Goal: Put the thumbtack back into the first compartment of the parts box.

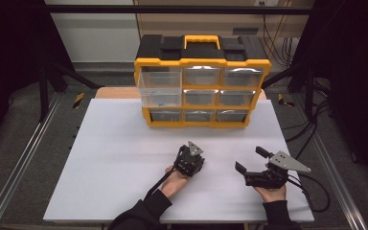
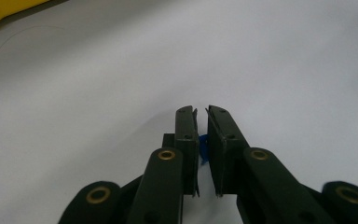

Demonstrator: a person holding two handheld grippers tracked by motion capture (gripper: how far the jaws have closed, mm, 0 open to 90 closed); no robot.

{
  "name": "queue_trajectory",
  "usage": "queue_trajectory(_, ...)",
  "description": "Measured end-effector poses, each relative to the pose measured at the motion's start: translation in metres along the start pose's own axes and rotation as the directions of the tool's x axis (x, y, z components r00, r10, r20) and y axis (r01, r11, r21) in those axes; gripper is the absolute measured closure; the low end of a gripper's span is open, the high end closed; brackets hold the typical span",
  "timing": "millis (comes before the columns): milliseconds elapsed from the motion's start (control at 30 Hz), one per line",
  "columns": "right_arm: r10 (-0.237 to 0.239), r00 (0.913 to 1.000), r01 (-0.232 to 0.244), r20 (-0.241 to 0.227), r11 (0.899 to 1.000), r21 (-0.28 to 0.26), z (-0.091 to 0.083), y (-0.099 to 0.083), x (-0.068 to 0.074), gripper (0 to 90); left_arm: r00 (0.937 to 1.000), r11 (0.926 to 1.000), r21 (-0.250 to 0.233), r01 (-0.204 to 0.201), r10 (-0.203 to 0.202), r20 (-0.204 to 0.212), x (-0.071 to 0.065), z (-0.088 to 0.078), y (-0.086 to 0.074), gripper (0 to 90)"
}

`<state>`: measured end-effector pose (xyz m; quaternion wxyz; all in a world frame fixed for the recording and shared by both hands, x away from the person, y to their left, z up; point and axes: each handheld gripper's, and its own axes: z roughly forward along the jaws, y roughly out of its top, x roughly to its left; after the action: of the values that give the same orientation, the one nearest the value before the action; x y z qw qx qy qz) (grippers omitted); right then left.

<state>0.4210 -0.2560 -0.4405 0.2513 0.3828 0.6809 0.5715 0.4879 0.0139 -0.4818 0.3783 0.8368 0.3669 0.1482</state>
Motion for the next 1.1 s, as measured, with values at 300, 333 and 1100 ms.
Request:
queue_trajectory(300, -0.002, 1.0000, 0.002, -0.001, 1.000, 0.001, -0.0004, 0.0001, -0.0002, 0.6, 1.0000, 1.0000, -0.003, -0.005, 0.005, -0.004, 0.0007, -0.0005, 0.0000, 82.0)
queue_trajectory(333, -0.001, 1.0000, 0.001, -0.001, 1.000, 0.000, -0.0004, 0.0001, -0.0003, 0.6, 1.0000, 1.0000, -0.006, 0.000, 0.000, -0.006, 0.0004, -0.0006, -0.0002, 81.1)
queue_trajectory(1100, 0.001, 1.0000, -0.001, -0.002, 1.000, -0.001, -0.0003, 0.0002, -0.0001, 0.6, 0.9999, 0.9999, -0.003, -0.015, 0.015, -0.007, -0.0017, -0.0035, -0.0036, 85.0)
